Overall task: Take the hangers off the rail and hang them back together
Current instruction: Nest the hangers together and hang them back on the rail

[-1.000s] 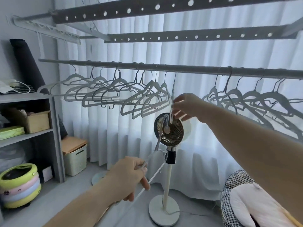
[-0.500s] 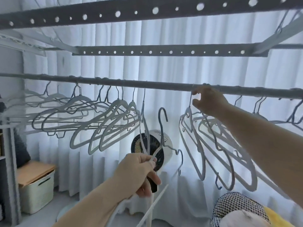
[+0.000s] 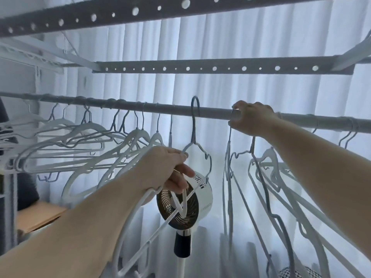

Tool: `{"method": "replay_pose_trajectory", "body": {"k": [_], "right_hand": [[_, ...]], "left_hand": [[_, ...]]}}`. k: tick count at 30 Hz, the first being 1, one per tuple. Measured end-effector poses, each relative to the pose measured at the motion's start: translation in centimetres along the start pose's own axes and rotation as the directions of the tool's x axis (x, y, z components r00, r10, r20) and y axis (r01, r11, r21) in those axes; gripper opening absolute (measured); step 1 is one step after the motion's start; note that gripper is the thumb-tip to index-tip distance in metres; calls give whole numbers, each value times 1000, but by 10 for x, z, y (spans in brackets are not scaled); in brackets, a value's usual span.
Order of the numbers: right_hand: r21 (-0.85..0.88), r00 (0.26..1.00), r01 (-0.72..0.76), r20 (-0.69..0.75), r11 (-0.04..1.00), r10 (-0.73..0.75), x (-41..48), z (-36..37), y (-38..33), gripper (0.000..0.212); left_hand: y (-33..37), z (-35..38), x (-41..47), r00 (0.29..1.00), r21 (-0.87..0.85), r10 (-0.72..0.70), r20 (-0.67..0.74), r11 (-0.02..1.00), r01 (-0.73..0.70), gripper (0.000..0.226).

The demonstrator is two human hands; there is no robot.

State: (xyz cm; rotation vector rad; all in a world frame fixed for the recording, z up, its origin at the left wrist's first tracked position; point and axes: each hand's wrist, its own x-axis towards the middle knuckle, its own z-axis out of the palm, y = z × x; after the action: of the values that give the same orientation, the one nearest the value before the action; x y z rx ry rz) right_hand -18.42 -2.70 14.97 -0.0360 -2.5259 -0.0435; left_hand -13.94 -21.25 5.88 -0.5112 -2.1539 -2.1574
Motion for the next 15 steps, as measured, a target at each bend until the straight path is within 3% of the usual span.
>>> {"method": "replay_pose_trajectory", "body": {"k": [7,15], "right_hand": [[35,1000,-24,-8,999,24,-1,0,-3,49],[61,995,-69,-70,996,74,6,6,-5,34]], "left_hand": [[5,5,20,1000,217,3,19,976,-7,15],[6,-5,19,997,227,73,-21,972,-66,22]]}}
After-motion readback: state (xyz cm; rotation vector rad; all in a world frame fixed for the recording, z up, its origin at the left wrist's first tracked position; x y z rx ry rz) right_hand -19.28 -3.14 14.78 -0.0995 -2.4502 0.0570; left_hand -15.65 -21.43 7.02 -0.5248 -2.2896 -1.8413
